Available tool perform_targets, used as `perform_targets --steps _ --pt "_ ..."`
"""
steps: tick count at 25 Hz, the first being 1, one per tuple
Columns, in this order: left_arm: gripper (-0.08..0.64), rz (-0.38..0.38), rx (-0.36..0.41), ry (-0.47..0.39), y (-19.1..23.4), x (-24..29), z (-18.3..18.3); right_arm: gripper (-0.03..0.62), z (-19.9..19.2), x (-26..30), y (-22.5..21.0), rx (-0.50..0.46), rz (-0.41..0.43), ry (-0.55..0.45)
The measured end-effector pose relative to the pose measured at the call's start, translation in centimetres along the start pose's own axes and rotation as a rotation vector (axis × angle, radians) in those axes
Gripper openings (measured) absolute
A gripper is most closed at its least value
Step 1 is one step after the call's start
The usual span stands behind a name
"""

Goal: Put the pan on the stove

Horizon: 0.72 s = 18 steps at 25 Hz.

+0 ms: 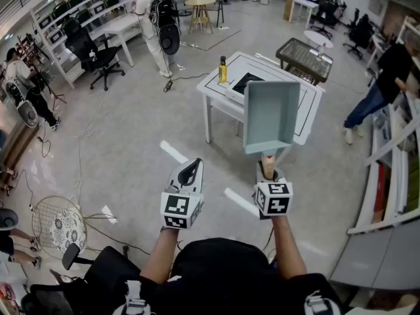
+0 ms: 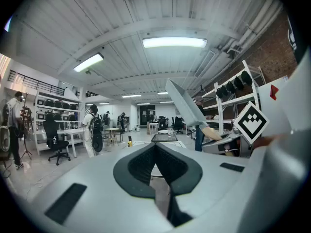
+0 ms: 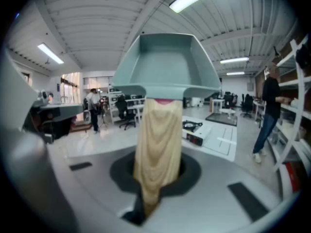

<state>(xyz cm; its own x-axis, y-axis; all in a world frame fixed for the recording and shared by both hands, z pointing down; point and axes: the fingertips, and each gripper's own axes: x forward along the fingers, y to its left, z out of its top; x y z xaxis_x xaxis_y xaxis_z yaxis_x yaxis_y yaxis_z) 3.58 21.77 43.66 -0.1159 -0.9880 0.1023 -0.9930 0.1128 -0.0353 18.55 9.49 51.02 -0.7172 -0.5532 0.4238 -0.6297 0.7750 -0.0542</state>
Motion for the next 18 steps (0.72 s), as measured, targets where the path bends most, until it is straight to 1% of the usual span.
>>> perform_targets --steps 10,18 --pt "0.025 0.0 -0.021 -0.002 0.36 -0.61 0.45 0.043 0.13 -0.29 0.74 -0.001 0.004 0.005" --pt "0.025 0.005 -0.03 0.004 -0.08 -0.44 -0.17 0.043 -0.05 -0.15 0.51 0.016 0.021 0.004"
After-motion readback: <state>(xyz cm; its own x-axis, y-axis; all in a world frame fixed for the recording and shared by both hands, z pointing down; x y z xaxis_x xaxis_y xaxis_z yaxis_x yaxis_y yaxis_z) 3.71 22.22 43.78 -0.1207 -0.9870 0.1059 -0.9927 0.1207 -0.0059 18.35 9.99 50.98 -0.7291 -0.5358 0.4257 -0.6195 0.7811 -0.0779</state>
